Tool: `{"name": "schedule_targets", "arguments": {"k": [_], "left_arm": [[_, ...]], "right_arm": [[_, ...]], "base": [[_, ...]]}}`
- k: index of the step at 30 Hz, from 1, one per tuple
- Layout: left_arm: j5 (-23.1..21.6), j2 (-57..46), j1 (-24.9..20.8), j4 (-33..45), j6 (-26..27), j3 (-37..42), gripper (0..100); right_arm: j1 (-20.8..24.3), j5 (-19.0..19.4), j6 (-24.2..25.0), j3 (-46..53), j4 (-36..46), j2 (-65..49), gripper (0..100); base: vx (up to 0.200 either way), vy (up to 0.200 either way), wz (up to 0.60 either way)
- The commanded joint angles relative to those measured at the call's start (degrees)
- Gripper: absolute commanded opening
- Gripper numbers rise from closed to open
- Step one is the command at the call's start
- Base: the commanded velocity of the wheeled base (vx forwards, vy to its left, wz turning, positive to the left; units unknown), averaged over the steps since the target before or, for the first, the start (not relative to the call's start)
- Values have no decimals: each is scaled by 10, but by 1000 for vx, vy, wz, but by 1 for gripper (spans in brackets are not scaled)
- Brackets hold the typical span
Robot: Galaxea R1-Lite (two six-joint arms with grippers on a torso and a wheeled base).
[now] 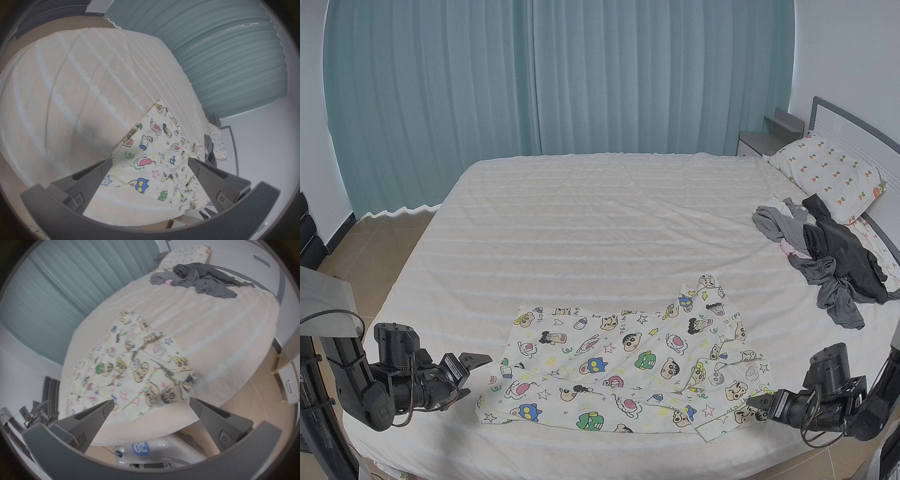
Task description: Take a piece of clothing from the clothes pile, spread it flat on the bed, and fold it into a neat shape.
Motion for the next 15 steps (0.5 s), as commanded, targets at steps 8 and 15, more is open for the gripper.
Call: {"name": "schedule_targets", "arguments": {"k": [8,15], "left_arm": [[-58,42,6,-148,-8,59,100],[-55,70,0,-199,-3,77,100]], "right_arm": [[-191,236,-212,-118,25,99,100],[-206,250,-238,-159,21,199,100]], "base": [[0,0,0],[0,0,0]]}}
